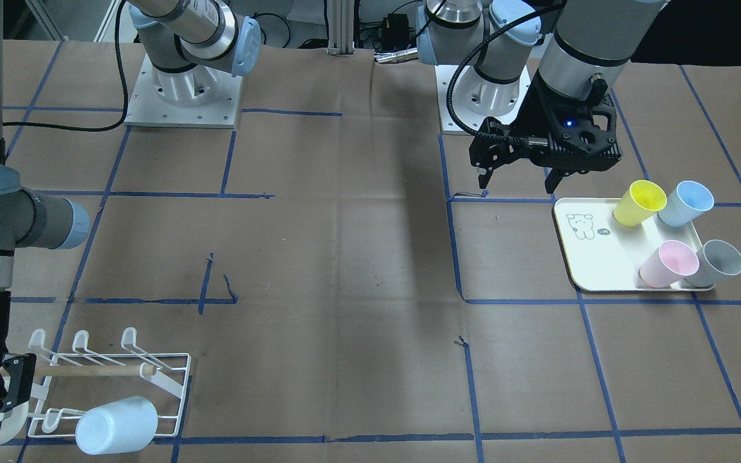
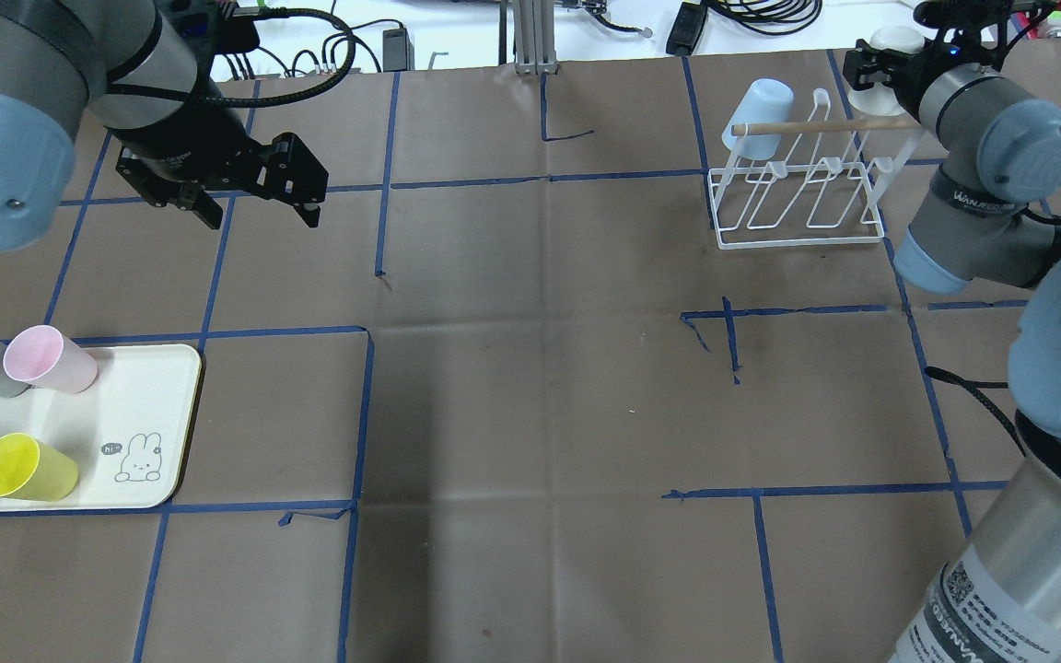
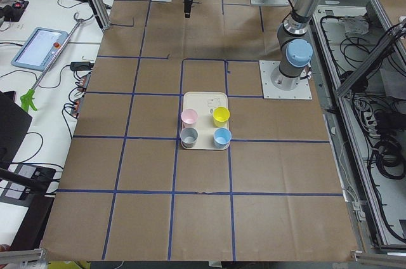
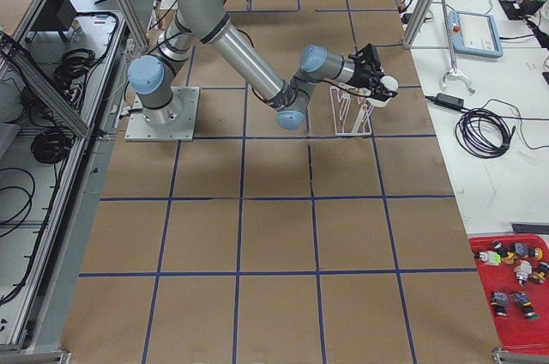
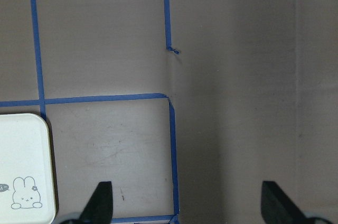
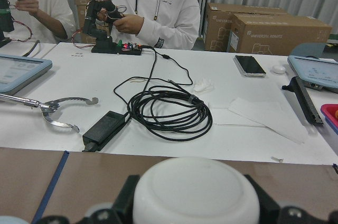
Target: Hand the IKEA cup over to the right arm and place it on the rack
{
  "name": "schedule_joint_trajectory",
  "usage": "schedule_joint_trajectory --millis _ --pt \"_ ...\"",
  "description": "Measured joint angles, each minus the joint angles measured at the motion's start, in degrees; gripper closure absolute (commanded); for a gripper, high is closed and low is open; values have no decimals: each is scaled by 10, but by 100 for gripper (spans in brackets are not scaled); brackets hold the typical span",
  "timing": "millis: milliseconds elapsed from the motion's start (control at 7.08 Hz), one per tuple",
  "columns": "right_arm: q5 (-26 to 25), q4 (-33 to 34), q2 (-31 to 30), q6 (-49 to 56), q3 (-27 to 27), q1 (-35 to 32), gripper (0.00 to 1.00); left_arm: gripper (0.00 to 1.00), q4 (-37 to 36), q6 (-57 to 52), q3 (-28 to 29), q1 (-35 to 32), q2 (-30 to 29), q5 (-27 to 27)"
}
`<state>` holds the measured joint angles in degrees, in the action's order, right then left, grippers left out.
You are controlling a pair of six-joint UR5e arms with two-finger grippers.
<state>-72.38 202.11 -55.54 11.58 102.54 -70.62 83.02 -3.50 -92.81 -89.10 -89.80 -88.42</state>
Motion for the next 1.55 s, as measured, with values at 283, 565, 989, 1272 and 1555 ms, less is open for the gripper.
schedule_joint_trajectory --millis 283,565,989,1272,1555 --pt "-1 2 1 -7 2 0 0 1 0 0 0 0 0 -3" --pt "-1 0 -2 -11 1 0 0 1 -2 2 0 0 0 -22" --pt "-4 -16 -21 -10 -3 -4 0 1 -8 9 1 0 -1 -24" --pt "-5 -138 -85 -8 -2 -12 0 1 -8 11 1 0 -1 -23" --pt "-20 -339 -166 -7 -2 -38 0 1 -8 11 1 0 -1 -23"
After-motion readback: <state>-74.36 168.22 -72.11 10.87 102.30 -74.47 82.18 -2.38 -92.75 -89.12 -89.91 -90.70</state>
